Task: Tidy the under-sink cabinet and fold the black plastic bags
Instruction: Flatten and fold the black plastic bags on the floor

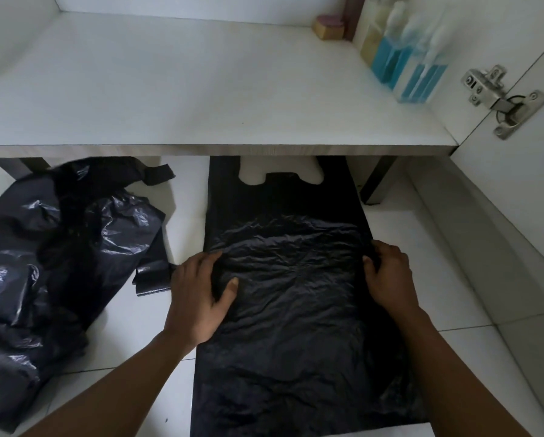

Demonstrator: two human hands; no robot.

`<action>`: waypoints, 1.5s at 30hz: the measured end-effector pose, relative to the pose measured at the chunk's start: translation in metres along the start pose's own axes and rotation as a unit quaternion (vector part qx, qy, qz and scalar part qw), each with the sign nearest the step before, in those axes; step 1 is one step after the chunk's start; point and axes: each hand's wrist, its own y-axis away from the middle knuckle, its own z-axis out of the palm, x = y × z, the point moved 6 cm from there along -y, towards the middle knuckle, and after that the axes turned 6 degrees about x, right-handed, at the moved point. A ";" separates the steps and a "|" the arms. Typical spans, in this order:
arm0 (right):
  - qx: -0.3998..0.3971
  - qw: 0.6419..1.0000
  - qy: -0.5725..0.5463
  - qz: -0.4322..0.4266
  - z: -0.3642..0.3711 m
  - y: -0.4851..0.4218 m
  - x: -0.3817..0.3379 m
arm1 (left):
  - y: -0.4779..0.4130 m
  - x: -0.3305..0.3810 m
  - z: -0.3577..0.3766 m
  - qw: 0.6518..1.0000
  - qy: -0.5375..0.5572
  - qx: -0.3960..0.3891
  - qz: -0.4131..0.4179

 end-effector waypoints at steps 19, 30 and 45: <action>-0.072 0.970 0.172 -0.154 0.059 0.028 -0.074 | 0.002 0.020 0.013 0.981 -0.150 -0.088 0.090; -0.071 0.972 0.141 -0.177 0.057 0.030 -0.123 | -0.007 0.019 -0.029 0.980 -0.176 -0.039 0.091; -0.406 0.845 -0.288 -0.195 0.170 0.131 -0.380 | -0.055 -0.100 -0.238 0.923 -0.291 0.059 -0.246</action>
